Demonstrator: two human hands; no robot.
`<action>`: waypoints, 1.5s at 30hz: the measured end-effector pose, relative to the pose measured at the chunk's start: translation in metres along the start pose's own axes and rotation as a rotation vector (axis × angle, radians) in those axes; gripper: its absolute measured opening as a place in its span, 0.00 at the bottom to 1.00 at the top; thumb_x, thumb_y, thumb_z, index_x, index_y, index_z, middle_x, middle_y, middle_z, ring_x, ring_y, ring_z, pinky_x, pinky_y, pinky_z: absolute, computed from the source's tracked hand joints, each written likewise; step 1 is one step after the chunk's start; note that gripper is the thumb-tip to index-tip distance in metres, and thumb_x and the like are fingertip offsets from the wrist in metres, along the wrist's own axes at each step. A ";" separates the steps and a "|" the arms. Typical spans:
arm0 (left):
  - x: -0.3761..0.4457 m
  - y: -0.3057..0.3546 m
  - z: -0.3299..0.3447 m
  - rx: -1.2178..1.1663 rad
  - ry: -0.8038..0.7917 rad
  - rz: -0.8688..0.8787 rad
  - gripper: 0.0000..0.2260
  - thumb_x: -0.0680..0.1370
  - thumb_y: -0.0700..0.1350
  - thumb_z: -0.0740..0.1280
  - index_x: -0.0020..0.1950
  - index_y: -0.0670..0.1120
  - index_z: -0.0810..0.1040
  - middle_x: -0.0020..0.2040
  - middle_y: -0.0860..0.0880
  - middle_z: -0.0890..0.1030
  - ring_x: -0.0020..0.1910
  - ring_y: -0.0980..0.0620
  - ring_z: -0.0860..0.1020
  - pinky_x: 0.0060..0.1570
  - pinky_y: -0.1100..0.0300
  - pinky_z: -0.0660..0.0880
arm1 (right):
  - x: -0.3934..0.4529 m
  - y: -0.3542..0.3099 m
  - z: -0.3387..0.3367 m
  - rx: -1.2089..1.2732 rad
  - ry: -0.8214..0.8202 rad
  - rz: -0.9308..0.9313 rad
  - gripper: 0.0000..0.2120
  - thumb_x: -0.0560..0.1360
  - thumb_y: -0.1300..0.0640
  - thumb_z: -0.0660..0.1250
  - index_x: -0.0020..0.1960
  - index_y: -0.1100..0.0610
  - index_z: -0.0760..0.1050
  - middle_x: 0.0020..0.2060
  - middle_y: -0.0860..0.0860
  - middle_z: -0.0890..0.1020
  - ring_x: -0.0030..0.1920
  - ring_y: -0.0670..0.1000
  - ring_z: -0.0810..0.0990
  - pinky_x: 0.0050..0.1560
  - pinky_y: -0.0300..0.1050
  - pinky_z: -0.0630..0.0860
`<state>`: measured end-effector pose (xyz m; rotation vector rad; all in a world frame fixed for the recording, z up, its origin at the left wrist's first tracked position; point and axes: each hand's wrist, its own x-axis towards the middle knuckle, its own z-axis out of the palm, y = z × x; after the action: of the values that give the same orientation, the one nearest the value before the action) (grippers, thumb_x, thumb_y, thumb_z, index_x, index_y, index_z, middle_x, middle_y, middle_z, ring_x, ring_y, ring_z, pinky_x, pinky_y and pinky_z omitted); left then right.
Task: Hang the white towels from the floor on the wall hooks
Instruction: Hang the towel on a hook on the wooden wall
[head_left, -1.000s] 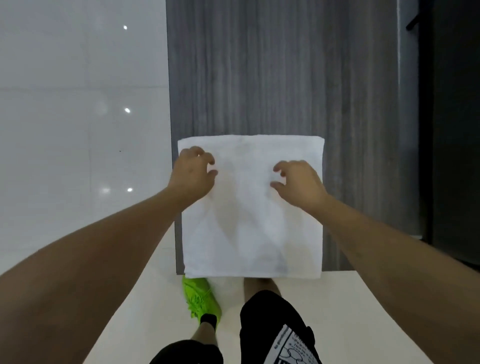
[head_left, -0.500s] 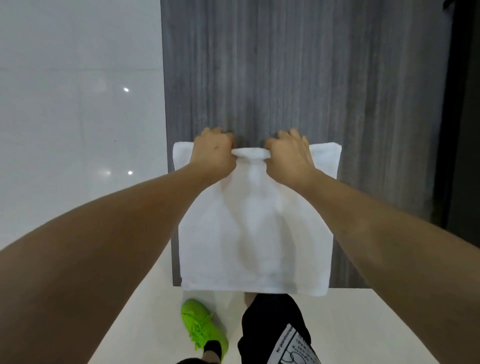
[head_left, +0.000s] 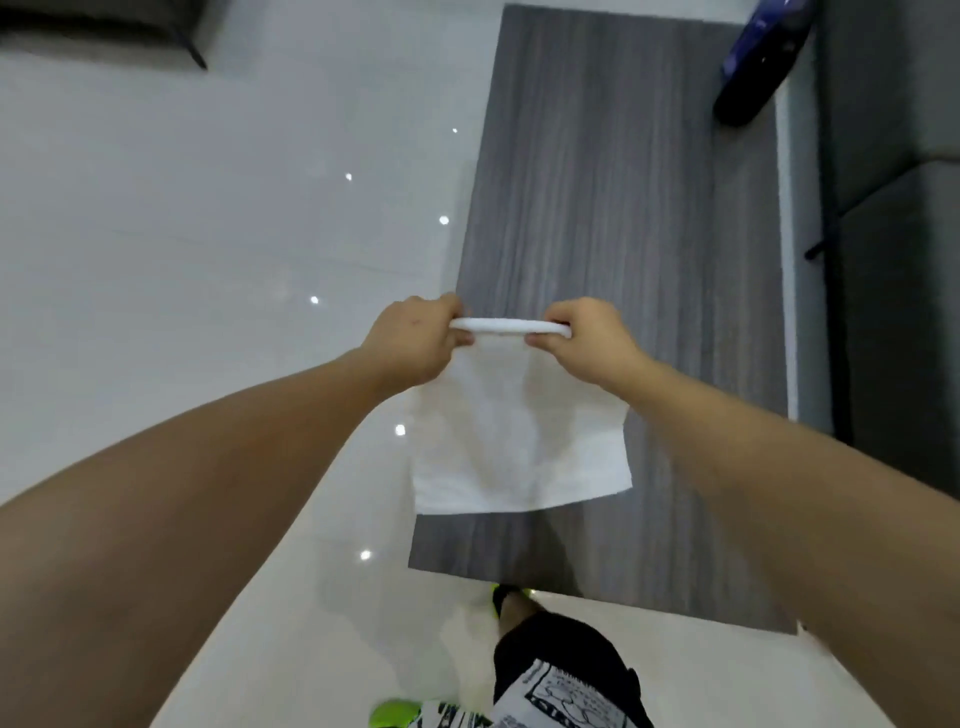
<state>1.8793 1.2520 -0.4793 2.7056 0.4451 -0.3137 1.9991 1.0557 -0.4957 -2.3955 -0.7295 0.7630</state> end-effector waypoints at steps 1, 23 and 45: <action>-0.018 -0.006 -0.025 0.006 0.055 -0.015 0.11 0.80 0.55 0.62 0.51 0.47 0.72 0.38 0.46 0.77 0.38 0.43 0.73 0.37 0.54 0.66 | -0.008 -0.029 -0.009 -0.002 0.033 -0.046 0.16 0.74 0.48 0.72 0.31 0.48 0.71 0.26 0.47 0.73 0.30 0.48 0.73 0.30 0.42 0.64; -0.801 -0.216 -0.359 0.313 1.097 -0.755 0.10 0.77 0.55 0.68 0.47 0.49 0.80 0.37 0.46 0.80 0.41 0.42 0.78 0.37 0.58 0.63 | -0.405 -0.722 0.162 -0.315 0.226 -1.525 0.21 0.78 0.39 0.60 0.36 0.54 0.69 0.26 0.46 0.70 0.31 0.54 0.71 0.30 0.46 0.60; -1.374 -0.303 -0.279 0.395 1.160 -1.727 0.11 0.77 0.60 0.66 0.39 0.55 0.74 0.31 0.56 0.75 0.33 0.57 0.74 0.31 0.58 0.68 | -0.830 -1.093 0.601 0.009 -0.453 -2.439 0.25 0.75 0.33 0.58 0.31 0.50 0.62 0.24 0.45 0.69 0.29 0.52 0.69 0.30 0.46 0.61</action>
<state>0.5463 1.2690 0.0501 1.6264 3.0627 0.8964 0.6771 1.5118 0.0423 0.0344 -2.5268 0.0113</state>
